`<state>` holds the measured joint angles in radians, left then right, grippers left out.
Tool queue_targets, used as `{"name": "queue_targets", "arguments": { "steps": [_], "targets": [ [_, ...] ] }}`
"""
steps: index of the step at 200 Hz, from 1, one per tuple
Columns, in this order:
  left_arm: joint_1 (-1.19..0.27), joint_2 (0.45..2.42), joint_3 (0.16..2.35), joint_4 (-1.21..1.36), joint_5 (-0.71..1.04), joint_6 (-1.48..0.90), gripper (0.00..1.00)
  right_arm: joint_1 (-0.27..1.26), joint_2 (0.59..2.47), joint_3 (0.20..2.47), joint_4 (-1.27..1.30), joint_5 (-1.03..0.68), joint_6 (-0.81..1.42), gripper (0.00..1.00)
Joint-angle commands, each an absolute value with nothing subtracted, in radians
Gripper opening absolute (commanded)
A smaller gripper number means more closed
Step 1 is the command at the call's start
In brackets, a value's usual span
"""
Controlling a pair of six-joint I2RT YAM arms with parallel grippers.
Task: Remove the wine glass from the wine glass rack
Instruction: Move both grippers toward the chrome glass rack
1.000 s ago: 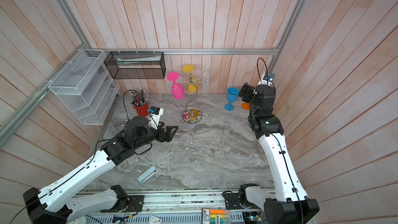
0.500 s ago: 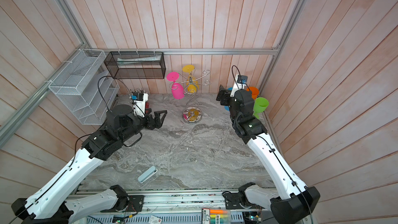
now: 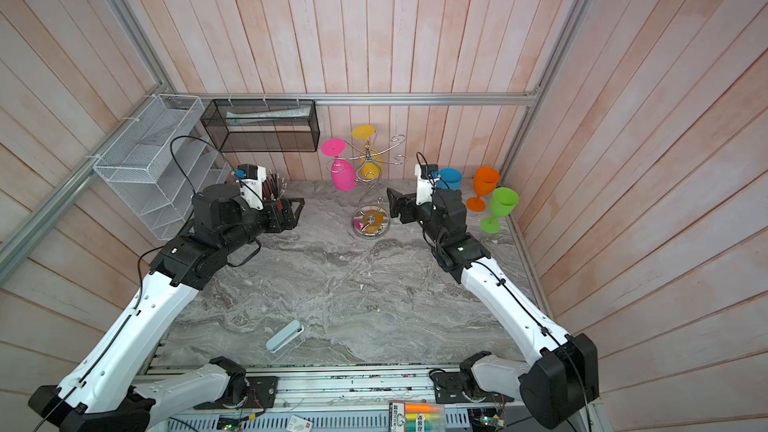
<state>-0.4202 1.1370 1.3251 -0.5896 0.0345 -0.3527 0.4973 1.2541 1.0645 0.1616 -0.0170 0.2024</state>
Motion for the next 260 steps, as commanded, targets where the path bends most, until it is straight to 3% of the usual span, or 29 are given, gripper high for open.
{"name": "queue_targets", "arguments": {
  "steps": [1,45,116,260],
  "targets": [
    [-0.411,1.128,1.290,-0.588,0.075,-0.351,0.92,0.561,1.308,1.106,0.234,-0.011,0.156,0.90],
    [-0.408,1.122,1.235,-0.562,0.097,-0.333,0.92,0.640,1.408,1.168,0.266,0.150,0.097,0.90],
    [-0.405,1.124,1.217,-0.545,0.120,-0.319,0.92,0.641,1.506,1.256,0.282,0.288,0.058,0.91],
    [-0.405,1.123,1.229,-0.542,0.136,-0.361,0.92,0.408,1.378,1.150,0.265,0.145,0.172,0.89]
  ]
}}
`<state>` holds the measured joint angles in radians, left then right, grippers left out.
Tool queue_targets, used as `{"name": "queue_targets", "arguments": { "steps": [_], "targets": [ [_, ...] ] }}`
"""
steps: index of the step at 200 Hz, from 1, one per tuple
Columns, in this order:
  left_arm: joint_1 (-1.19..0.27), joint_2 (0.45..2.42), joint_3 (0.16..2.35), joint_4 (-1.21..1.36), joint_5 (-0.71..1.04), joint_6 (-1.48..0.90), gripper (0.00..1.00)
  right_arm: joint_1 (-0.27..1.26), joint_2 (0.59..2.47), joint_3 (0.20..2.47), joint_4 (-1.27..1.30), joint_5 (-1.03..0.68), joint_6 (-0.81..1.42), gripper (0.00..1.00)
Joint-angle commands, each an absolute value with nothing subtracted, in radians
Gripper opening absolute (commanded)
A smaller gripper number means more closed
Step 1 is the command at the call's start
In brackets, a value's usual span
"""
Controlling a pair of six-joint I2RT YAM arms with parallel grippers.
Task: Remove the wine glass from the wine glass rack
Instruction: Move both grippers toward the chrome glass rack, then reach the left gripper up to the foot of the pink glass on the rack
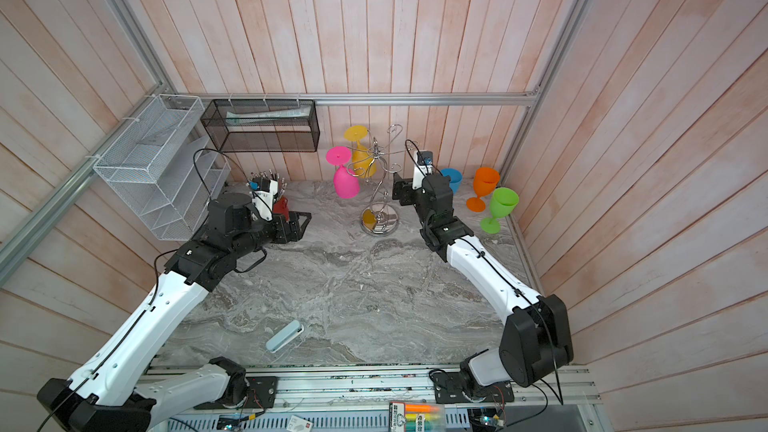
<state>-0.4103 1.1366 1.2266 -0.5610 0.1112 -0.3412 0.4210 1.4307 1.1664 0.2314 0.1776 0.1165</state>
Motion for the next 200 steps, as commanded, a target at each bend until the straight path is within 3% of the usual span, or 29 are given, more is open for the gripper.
{"name": "queue_targets", "arguments": {
  "steps": [1,61,116,173,200],
  "targets": [
    [-0.404,1.123,1.229,-0.542,0.136,-0.361,0.92,0.408,1.376,1.149,0.266,0.145,0.174,0.89],
    [-0.405,1.148,1.244,-0.525,0.150,-0.411,0.91,0.416,1.257,1.017,0.332,0.070,0.247,0.87],
    [-0.405,1.150,1.215,-0.447,0.166,-0.497,0.89,0.421,1.084,1.010,0.253,0.118,0.222,0.86],
    [-0.405,1.162,1.175,-0.373,0.150,-0.567,0.87,0.388,1.233,1.304,0.071,0.071,0.218,0.86],
    [-0.403,1.184,1.208,-0.375,0.146,-0.591,0.87,0.387,1.265,1.334,0.136,0.018,0.219,0.85]
  ]
}}
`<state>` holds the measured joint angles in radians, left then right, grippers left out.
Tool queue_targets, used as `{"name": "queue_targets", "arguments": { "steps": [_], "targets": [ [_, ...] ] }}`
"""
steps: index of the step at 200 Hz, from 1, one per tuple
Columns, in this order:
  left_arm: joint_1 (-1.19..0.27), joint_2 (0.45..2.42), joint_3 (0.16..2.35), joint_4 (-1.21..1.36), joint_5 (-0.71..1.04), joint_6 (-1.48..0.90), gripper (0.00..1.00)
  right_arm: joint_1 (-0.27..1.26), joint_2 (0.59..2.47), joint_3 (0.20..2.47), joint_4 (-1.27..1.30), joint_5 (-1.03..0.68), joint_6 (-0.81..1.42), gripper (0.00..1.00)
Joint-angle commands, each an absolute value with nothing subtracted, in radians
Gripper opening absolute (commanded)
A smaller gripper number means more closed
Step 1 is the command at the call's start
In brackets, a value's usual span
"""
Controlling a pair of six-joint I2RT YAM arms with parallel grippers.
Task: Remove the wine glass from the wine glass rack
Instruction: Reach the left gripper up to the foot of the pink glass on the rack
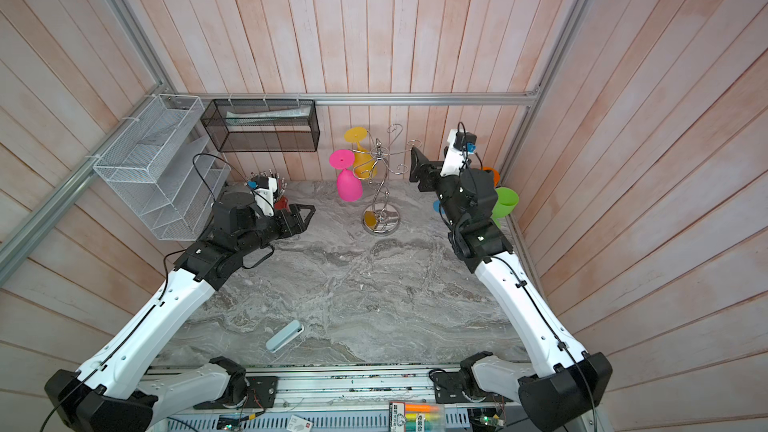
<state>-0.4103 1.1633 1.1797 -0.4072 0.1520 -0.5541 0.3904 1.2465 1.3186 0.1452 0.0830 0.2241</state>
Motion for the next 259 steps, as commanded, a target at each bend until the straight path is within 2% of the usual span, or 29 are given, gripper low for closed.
{"name": "queue_targets", "arguments": {
  "steps": [1,46,119,170,259],
  "targets": [
    [-0.403,1.185,1.210,-0.375,0.146,-0.591,0.87,0.388,1.265,1.330,0.142,0.015,0.218,0.85],
    [-0.399,1.201,1.256,-0.373,0.147,-0.658,0.84,0.388,1.202,1.134,0.389,-0.124,0.273,0.84],
    [-0.398,1.291,1.221,-0.095,0.254,-0.914,0.76,0.390,1.138,1.077,0.366,-0.131,0.241,0.84],
    [-0.398,1.419,1.200,0.134,0.262,-1.060,0.66,0.390,1.088,1.038,0.355,-0.124,0.237,0.84],
    [-0.397,1.561,1.253,0.265,0.233,-1.163,0.63,0.388,1.107,1.037,0.347,-0.121,0.221,0.84]
  ]
}}
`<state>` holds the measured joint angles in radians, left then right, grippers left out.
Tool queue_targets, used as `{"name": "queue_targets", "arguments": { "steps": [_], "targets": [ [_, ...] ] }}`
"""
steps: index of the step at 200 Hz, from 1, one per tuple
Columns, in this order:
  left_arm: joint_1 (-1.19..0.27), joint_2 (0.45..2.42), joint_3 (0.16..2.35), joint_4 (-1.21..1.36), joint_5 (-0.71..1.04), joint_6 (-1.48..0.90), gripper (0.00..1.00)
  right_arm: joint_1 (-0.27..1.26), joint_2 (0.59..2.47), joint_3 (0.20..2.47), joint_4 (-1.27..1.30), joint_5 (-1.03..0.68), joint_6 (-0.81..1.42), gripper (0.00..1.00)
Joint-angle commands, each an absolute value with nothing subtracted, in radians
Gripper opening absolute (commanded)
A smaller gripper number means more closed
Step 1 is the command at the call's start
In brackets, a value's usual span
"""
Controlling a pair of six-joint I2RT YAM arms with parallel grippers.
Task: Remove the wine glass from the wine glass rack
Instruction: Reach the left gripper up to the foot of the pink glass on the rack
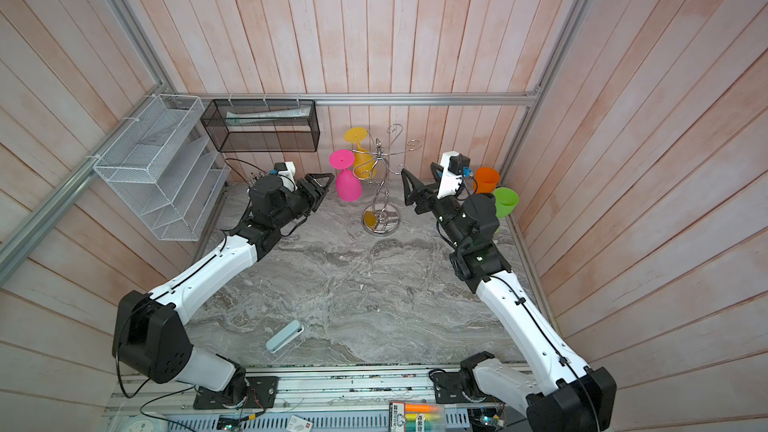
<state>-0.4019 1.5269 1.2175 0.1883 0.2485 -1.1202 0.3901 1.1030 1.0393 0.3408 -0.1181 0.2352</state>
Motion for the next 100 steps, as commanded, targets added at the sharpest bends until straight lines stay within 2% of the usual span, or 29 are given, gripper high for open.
{"name": "queue_targets", "arguments": {
  "steps": [1,100],
  "targets": [
    [-0.397,1.562,1.255,0.267,0.233,-1.164,0.63,0.388,1.107,1.037,0.347,-0.121,0.221,0.84],
    [-0.411,1.682,1.356,0.318,0.155,-1.183,0.52,0.389,1.105,1.030,0.361,-0.133,0.233,0.84]
  ]
}}
